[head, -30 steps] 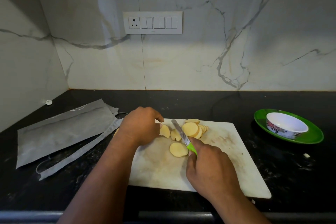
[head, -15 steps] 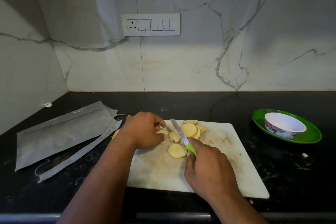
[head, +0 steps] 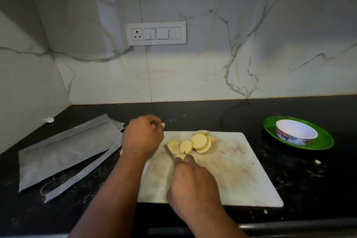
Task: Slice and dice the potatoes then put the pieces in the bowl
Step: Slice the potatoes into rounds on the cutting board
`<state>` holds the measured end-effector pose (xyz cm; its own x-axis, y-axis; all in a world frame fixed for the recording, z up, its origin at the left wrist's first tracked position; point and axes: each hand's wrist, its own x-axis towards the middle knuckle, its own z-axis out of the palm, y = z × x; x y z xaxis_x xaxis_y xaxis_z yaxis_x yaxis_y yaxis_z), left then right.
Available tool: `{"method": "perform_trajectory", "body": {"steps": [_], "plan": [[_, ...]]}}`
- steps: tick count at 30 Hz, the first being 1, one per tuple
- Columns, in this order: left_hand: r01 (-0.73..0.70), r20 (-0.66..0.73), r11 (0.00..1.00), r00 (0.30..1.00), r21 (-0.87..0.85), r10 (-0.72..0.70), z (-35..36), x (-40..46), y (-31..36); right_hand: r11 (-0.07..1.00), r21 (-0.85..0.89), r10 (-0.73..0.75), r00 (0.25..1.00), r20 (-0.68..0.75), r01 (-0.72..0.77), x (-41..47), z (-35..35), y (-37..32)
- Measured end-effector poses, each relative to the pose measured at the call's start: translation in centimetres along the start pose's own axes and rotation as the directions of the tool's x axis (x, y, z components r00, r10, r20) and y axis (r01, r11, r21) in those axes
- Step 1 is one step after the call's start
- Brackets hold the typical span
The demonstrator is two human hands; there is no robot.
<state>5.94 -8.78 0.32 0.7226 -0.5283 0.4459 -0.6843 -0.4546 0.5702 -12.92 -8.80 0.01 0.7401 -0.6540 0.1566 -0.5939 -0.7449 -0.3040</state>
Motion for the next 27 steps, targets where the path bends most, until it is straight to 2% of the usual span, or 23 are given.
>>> {"method": "perform_trajectory", "body": {"steps": [4,7,9,12,14,16,18,20,21,23,27], "plan": [[-0.003,0.074,0.997,0.997,0.081,-0.003,0.3,0.1,-0.2,0.997,0.013,0.077,0.995,-0.069,-0.077,-0.7,-0.5,1.7],[-0.027,0.061,0.995,0.998,0.098,0.021,0.1,-0.1,0.2,0.997,0.011,0.074,0.992,-0.098,-0.073,-1.3,-0.8,2.3],[-0.086,0.013,0.995,0.996,0.057,0.085,0.3,-0.4,0.9,0.998,0.015,0.054,0.993,-0.103,-0.053,-1.7,-1.0,2.7],[-0.138,-0.018,0.981,0.990,-0.136,0.137,1.4,-1.2,2.1,0.996,0.075,0.059,0.987,-0.148,-0.048,-1.9,-2.2,4.4],[-0.091,0.086,0.955,0.989,-0.282,0.120,2.2,-1.7,2.7,0.979,0.182,0.127,0.975,-0.184,-0.094,-1.3,-3.4,6.2],[-0.043,0.312,0.943,0.938,-0.330,0.151,2.9,-2.3,3.1,0.959,0.246,0.197,0.956,-0.219,-0.142,0.3,-4.4,8.1],[-0.129,0.544,0.971,0.810,-0.202,0.221,3.5,-2.5,3.8,0.950,0.251,0.248,0.939,-0.239,-0.187,2.5,-4.8,10.2],[-0.278,0.678,0.959,0.693,-0.061,0.244,4.2,-2.3,4.4,0.932,0.280,0.293,0.933,-0.210,-0.230,4.8,-4.7,11.9],[-0.323,0.704,0.946,0.667,-0.019,0.243,4.7,-2.0,4.7,0.921,0.303,0.310,0.931,-0.193,-0.244,5.6,-4.4,12.6],[-0.355,0.701,0.935,0.661,-0.025,0.270,5.7,-1.5,5.0,0.896,0.359,0.333,0.930,-0.158,-0.260,6.7,-3.3,13.8],[-0.398,0.576,0.908,0.715,-0.131,0.397,7.4,-1.1,5.0,0.852,0.451,0.366,0.918,-0.152,-0.265,7.3,-1.7,14.8]]}}
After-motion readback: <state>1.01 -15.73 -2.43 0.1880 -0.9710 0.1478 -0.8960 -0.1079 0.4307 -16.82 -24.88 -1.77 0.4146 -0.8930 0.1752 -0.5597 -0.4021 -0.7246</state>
